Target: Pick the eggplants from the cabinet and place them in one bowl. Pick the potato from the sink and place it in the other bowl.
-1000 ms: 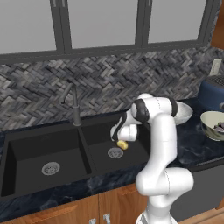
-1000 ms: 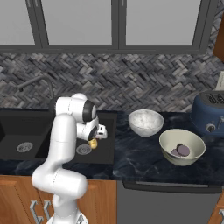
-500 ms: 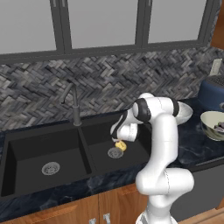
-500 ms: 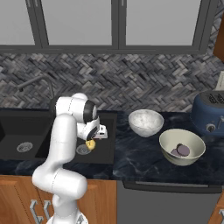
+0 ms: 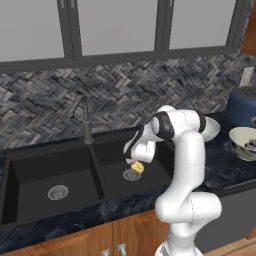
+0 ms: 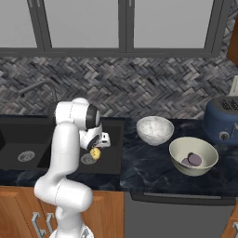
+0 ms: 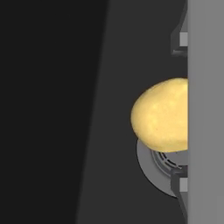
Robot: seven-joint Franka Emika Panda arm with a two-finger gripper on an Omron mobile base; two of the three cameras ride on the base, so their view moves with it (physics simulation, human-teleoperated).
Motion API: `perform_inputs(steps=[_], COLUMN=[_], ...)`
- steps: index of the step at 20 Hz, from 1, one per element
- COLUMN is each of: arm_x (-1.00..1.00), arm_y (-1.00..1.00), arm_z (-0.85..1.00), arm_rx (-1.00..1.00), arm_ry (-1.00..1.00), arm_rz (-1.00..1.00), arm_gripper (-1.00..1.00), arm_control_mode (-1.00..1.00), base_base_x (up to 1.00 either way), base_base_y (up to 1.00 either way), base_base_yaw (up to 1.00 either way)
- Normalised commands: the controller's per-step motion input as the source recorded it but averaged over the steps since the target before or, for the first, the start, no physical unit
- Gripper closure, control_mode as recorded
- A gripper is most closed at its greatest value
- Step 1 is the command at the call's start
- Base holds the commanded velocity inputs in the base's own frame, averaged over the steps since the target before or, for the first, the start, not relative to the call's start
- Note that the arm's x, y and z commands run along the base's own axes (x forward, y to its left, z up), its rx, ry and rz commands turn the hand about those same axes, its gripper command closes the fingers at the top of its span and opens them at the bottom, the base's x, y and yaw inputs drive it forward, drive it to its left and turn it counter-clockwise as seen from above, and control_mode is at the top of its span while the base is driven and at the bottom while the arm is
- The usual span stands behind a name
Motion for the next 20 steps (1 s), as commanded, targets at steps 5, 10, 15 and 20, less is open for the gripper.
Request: perform_inputs(steps=[5, 10, 15, 20], arm_x=[-0.07, -0.22, -0.05, 0.22], arm_y=[0.03, 0.00, 0.00, 0.00], arm_z=[0.03, -0.18, -0.34, -0.10], arm_rx=[0.00, 0.00, 0.00, 0.00], arm_ry=[0.00, 0.01, 0.02, 0.00], arm_rz=[0.01, 0.00, 0.00, 0.00], arm_gripper=[-1.00, -1.00, -1.00, -1.00], arm_control_mode=[-1.00, -1.00, -1.00, -1.00], base_base_x=[0.00, 0.00, 0.00, 0.00], base_base_y=[0.00, 0.00, 0.00, 0.00], base_base_yaw=[0.00, 0.00, 0.00, 0.00])
